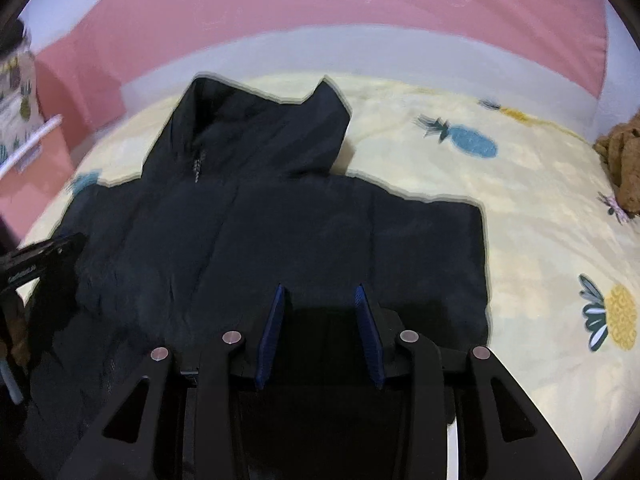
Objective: Fold large clothes
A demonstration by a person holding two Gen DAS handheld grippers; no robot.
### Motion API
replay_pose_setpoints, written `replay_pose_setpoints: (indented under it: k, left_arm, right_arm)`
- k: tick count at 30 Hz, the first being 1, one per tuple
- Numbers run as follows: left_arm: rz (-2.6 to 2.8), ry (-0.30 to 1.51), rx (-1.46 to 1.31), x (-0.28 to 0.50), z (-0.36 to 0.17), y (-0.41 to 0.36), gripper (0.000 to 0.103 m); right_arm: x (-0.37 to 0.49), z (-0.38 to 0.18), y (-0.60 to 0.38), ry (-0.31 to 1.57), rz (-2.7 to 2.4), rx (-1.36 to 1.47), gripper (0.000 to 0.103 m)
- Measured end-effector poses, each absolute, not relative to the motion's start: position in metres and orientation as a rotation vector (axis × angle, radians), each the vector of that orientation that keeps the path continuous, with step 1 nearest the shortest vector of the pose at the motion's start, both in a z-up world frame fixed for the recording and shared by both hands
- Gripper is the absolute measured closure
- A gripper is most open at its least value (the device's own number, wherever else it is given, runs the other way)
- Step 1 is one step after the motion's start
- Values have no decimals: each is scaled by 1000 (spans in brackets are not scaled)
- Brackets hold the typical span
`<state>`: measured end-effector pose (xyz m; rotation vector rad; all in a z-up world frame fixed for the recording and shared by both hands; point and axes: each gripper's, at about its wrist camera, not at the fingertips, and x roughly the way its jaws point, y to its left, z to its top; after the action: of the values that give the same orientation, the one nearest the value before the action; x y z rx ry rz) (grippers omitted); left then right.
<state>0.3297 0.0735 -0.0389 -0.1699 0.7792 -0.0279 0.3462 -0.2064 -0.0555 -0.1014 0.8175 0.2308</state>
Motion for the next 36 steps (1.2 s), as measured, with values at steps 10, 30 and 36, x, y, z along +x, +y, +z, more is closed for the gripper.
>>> replay_pose_setpoints:
  k: [10,30,36]
  left_arm:
    - [-16,829,-177,322,-42,73,52]
    - [-26,801,-218,400,47,106,40]
    - [14,869,-292,479,20,126,37]
  right_arm:
    - [338,-44,-211,841,243,-54,57]
    - [433,28,-197,822,308,58,43]
    - [500,9,-190,860,296,75,42]
